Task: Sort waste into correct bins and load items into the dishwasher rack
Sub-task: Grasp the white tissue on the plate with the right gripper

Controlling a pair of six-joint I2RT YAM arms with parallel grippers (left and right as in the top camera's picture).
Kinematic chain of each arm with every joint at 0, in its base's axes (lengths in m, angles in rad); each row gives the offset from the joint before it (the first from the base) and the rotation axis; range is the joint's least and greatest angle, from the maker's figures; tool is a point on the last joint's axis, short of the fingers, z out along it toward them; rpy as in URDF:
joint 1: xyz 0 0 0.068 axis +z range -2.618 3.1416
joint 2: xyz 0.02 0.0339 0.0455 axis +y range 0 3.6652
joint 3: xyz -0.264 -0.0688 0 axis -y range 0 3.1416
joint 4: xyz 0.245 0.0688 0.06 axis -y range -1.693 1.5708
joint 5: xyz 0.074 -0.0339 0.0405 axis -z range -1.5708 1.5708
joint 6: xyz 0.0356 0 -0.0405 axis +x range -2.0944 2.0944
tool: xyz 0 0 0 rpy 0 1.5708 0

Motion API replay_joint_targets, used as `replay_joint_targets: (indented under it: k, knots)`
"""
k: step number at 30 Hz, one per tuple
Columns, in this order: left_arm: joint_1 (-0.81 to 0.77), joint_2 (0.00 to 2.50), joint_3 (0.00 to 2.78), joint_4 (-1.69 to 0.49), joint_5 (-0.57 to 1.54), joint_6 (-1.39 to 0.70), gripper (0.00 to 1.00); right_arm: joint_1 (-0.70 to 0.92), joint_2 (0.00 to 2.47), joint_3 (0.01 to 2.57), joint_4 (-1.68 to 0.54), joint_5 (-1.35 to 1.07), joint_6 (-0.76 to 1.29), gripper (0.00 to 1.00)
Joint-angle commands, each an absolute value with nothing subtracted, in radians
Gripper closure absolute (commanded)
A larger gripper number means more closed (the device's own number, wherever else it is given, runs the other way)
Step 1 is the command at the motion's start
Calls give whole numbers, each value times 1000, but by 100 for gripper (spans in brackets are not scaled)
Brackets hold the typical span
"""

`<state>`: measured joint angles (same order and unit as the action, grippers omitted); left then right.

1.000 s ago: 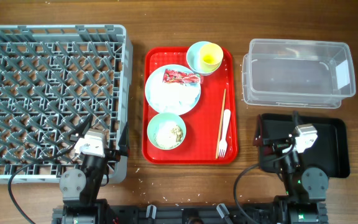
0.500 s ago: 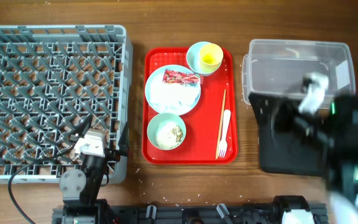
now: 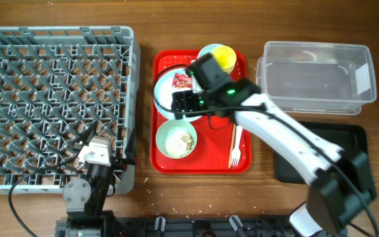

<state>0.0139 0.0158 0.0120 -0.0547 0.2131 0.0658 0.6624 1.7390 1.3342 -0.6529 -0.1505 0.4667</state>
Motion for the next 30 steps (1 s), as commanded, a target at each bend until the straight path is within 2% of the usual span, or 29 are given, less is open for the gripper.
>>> replay_joint_targets:
  k: [1, 5, 7, 8, 21, 22, 24, 27, 28, 30]
  knots:
    - [8, 10, 6, -57, 208, 60, 0, 673, 1834, 1349, -572, -14, 475, 4]
    - [8, 10, 6, -57, 208, 60, 0, 676, 1961, 1349, -441, -15, 475, 5]
    - [8, 10, 6, -57, 208, 60, 0, 676, 2007, 1349, -419, -15, 475, 20]
    - [8, 10, 6, -57, 208, 60, 0, 676, 2031, 1349, -419, -15, 475, 35]
    - [8, 10, 6, -57, 208, 60, 0, 676, 2078, 1291, -427, -22, 508, 40]
    - [8, 10, 6, -57, 208, 60, 0, 676, 2078, 1291, -427, -23, 508, 51]
    - [8, 10, 6, -57, 208, 60, 0, 674, 2055, 1297, -427, -91, 508, 79]
    - [8, 10, 6, -57, 208, 60, 0, 660, 1960, 1338, -427, -187, 508, 88]
    - [8, 10, 6, -57, 208, 60, 0, 655, 1904, 1346, -426, -202, 508, 96]
    - [8, 10, 6, -57, 208, 60, 0, 646, 1781, 1346, -427, -198, 496, 96]
